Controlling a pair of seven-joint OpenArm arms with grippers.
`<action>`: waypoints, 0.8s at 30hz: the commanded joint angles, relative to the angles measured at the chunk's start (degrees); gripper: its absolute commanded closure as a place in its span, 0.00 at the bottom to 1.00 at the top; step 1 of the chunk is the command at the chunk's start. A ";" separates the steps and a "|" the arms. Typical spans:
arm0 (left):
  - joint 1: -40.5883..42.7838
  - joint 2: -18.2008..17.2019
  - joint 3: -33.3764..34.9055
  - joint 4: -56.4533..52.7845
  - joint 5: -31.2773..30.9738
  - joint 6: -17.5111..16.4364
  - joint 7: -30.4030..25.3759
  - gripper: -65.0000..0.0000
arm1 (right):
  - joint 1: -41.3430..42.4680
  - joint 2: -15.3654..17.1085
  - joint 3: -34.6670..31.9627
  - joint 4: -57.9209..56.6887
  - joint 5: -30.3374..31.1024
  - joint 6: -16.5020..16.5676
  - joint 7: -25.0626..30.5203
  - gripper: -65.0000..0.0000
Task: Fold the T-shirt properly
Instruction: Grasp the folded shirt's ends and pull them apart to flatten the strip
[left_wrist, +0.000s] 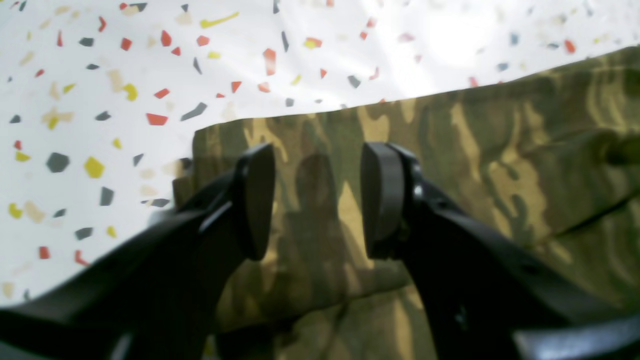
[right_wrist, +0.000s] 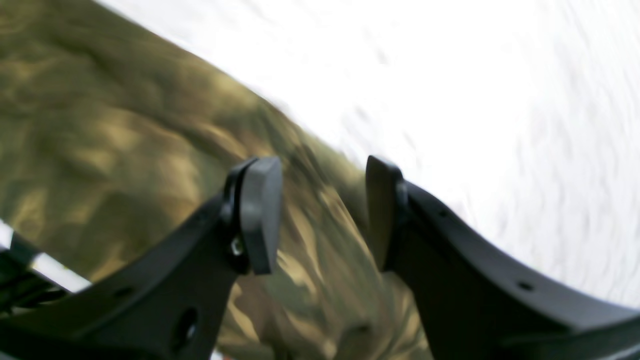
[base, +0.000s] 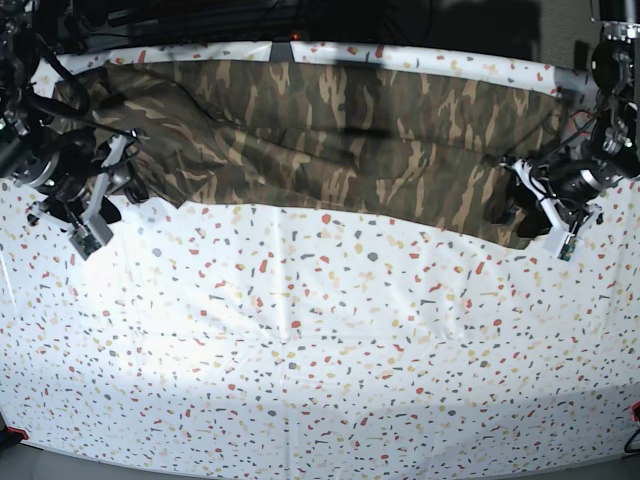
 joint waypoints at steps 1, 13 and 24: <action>-0.28 -0.74 -0.37 1.07 -1.86 0.00 -0.59 0.58 | -0.13 -0.22 0.48 0.42 0.15 -0.04 -0.68 0.57; 7.65 11.98 -0.33 0.90 10.43 3.37 -3.39 0.58 | -10.99 -13.84 0.44 -1.95 -12.35 1.97 3.13 0.58; 7.80 11.39 -0.33 -11.37 17.97 9.99 -4.55 0.58 | -4.87 -14.58 0.44 -16.46 -12.33 1.95 4.74 0.58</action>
